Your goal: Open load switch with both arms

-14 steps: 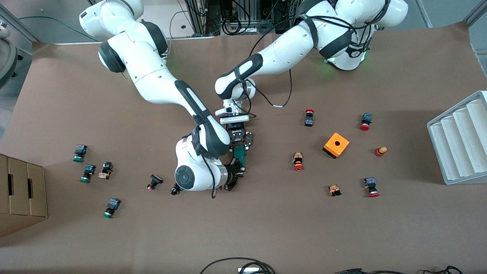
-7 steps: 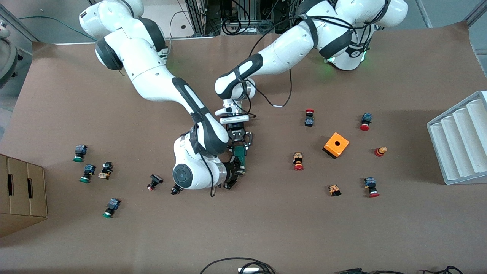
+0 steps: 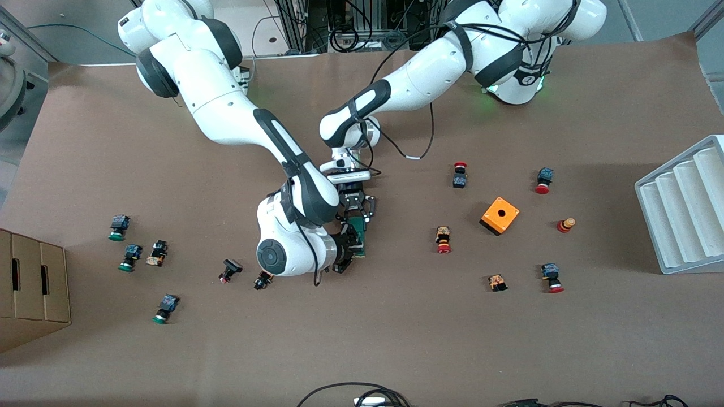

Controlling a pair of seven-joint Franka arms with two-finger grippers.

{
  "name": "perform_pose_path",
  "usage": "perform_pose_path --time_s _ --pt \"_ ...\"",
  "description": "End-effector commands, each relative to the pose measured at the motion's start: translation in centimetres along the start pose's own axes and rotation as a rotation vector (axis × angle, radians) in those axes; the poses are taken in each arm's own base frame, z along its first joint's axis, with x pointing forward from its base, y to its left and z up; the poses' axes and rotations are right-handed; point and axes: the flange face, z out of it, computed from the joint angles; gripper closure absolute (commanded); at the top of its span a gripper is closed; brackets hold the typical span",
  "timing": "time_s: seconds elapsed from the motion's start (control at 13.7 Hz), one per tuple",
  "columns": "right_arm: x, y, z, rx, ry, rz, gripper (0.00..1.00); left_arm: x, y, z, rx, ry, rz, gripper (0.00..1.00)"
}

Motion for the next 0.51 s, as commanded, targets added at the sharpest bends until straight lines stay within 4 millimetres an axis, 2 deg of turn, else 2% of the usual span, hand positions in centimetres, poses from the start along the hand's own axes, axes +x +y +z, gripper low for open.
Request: perform_pose_path --time_s 0.0,0.44 --pt "0.3 2.5 1.2 -0.042 0.062 -0.034 0.82 -0.3 0.6 -0.4 -0.010 -0.002 -0.017 0.53" --pt "-0.2 3.0 0.1 -0.040 0.054 -0.041 0.82 -0.4 0.6 -0.4 -0.010 -0.003 -0.016 0.53"
